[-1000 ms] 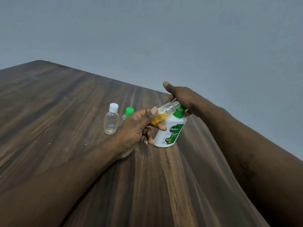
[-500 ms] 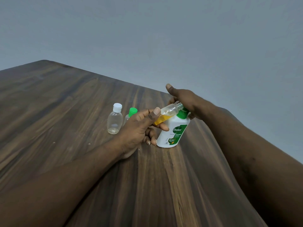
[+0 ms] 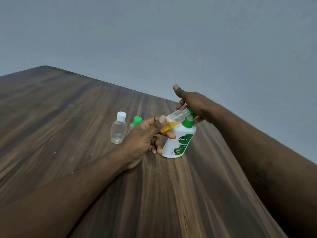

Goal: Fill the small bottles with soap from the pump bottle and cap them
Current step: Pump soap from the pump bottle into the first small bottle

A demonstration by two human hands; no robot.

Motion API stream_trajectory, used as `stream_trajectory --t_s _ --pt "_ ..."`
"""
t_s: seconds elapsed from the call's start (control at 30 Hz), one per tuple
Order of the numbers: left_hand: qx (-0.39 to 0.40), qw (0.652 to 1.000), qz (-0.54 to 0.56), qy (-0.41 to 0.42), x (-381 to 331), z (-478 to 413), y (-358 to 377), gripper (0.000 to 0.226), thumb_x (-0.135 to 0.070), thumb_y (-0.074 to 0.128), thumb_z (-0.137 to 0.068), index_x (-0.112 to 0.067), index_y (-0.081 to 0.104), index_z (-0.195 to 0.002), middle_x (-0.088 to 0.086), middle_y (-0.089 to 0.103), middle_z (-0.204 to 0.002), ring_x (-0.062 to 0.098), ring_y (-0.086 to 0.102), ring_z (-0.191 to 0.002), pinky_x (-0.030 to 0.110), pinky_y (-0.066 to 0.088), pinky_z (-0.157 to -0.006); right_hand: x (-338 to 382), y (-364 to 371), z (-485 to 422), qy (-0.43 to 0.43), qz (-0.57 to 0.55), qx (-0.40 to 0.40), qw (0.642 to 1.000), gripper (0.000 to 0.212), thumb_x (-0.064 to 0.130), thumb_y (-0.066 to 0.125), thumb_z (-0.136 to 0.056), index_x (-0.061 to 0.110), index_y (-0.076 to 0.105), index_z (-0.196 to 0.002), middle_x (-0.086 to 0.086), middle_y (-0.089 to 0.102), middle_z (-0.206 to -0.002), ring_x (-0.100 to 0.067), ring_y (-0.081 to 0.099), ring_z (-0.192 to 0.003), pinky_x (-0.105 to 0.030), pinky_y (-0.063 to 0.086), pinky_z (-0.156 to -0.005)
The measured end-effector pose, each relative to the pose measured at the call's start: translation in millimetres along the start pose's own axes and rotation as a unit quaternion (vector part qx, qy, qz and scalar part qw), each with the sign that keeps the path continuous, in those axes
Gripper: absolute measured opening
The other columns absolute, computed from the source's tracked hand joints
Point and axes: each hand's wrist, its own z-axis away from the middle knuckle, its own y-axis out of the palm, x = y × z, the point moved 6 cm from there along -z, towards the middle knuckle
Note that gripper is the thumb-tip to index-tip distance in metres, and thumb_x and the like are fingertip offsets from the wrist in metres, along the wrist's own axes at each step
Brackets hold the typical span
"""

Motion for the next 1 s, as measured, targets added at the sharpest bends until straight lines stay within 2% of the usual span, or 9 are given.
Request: stream_trajectory --t_s 0.23,0.37,0.53,0.67,0.77,0.9,1.0 --pt "-0.003 1.0 -0.009 -0.014 3 0 -3 0.041 -0.048 0.048 -0.104 -0.014 0.066 -0.118 0.013 0.076 -0.103 0.018 0.057 -0.05 0.022 0.043 -0.045 -11 19 2 0.019 -0.036 0.025 0.999 0.08 0.082 0.036 -0.095 0.011 0.069 -0.113 -0.008 0.072 -0.109 -0.029 0.068 -0.098 -0.043 0.052 -0.082" --pt "-0.001 1.0 -0.012 -0.011 3 0 -2 0.04 -0.047 0.047 -0.104 -0.014 0.065 -0.118 0.013 0.076 -0.103 0.018 0.057 -0.05 0.022 0.043 -0.045 -10 17 2 0.012 -0.037 0.019 0.999 0.081 0.083 0.036 -0.093 0.015 0.064 -0.127 -0.001 0.07 -0.105 -0.024 0.066 -0.096 -0.038 0.05 -0.071" --pt "-0.004 1.0 -0.004 0.003 1 0 0 0.046 -0.049 0.048 -0.101 -0.009 0.064 -0.119 0.012 0.076 -0.103 0.018 0.055 -0.048 0.023 0.041 -0.044 2 -2 6 -0.001 -0.026 0.018 1.0 0.088 0.087 0.027 -0.092 0.011 0.07 -0.105 -0.007 0.069 -0.107 -0.025 0.067 -0.096 -0.039 0.056 -0.078" --pt "-0.002 1.0 -0.012 0.009 0 -1 1 0.048 -0.049 0.047 -0.102 -0.008 0.063 -0.122 0.012 0.076 -0.105 0.018 0.055 -0.049 0.023 0.042 -0.045 4 -10 2 -0.005 -0.039 -0.01 0.999 0.088 0.087 0.028 -0.091 0.012 0.071 -0.104 -0.008 0.067 -0.109 -0.025 0.066 -0.098 -0.037 0.056 -0.073" --pt "-0.005 1.0 -0.008 0.007 0 -2 -1 0.047 -0.05 0.048 -0.101 -0.01 0.064 -0.12 0.012 0.076 -0.104 0.017 0.056 -0.049 0.022 0.042 -0.045 -8 9 -2 0.013 -0.025 0.019 0.999 0.08 0.084 0.033 -0.094 0.013 0.064 -0.114 -0.008 0.069 -0.111 -0.026 0.067 -0.094 -0.037 0.051 -0.07" --pt "-0.007 1.0 -0.007 -0.008 2 0 -3 0.046 -0.051 0.049 -0.1 -0.013 0.065 -0.12 0.012 0.076 -0.103 0.017 0.056 -0.049 0.022 0.042 -0.045 -15 19 -5 0.02 -0.024 0.03 0.999 0.075 0.085 0.041 -0.091 0.016 0.063 -0.113 -0.008 0.07 -0.109 -0.031 0.069 -0.101 -0.048 0.055 -0.091" --pt "-0.003 1.0 -0.011 -0.015 4 1 -3 0.046 -0.052 0.049 -0.1 -0.015 0.065 -0.122 0.012 0.076 -0.105 0.017 0.056 -0.05 0.023 0.042 -0.046 -14 18 -7 0.013 -0.019 0.02 1.0 0.074 0.085 0.042 -0.09 0.017 0.063 -0.111 -0.007 0.071 -0.107 -0.03 0.068 -0.099 -0.047 0.055 -0.09"
